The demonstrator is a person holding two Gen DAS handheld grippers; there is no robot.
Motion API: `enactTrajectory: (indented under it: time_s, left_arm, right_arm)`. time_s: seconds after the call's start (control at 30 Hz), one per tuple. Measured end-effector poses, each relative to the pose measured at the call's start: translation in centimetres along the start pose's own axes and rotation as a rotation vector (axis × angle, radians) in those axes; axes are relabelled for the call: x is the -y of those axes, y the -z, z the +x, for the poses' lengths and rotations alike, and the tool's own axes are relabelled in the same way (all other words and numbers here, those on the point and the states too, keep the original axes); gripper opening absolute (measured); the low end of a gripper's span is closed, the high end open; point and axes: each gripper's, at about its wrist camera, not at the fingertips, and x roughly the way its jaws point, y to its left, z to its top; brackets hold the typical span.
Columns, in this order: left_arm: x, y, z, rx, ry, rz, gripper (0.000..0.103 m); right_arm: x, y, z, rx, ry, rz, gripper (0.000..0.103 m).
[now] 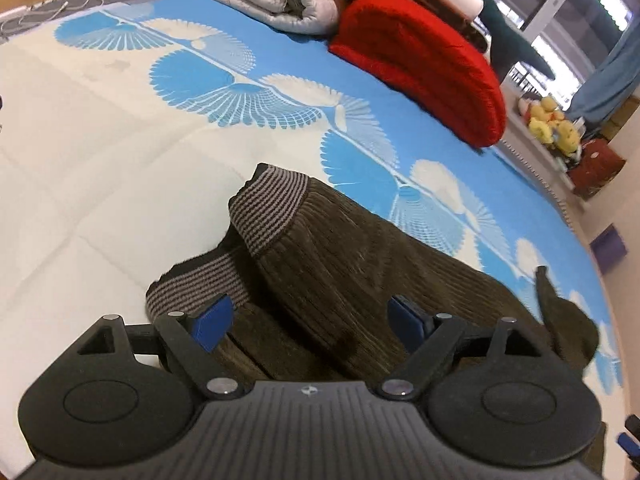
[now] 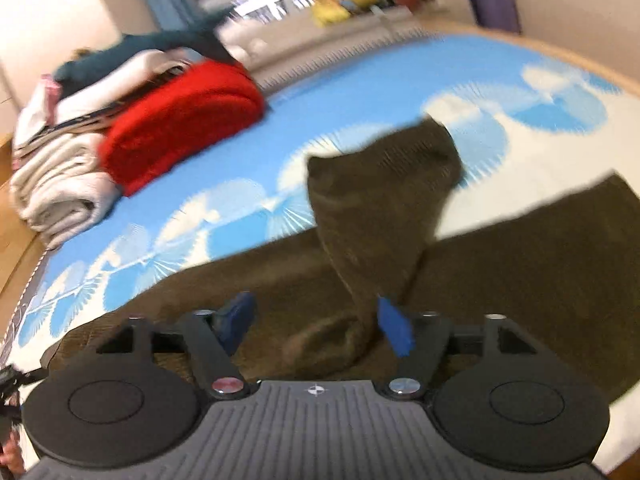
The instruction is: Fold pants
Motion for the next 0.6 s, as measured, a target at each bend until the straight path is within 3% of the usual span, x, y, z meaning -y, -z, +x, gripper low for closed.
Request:
enactTrajectory:
  time_s: [0.2, 0.37, 0.6]
  left_arm:
    - [0.5, -0.6, 0.8, 0.021, -0.053, 0.035, 0.088]
    - [1.5, -0.6, 0.9, 0.049, -0.202, 0.097, 0.088]
    - [3.2, -0.7, 1.7, 0.066, -0.221, 0.148, 0.088]
  right_arm:
    - [-2.5, 2.4, 1.4, 0.056, 0.117, -0.208, 0.078]
    - [-2.7, 1.6, 2.5, 0.036, 0.134, -0.178, 0.078]
    - [-4.0, -0.1, 4.8, 0.068, 0.166, -0.193, 0.078]
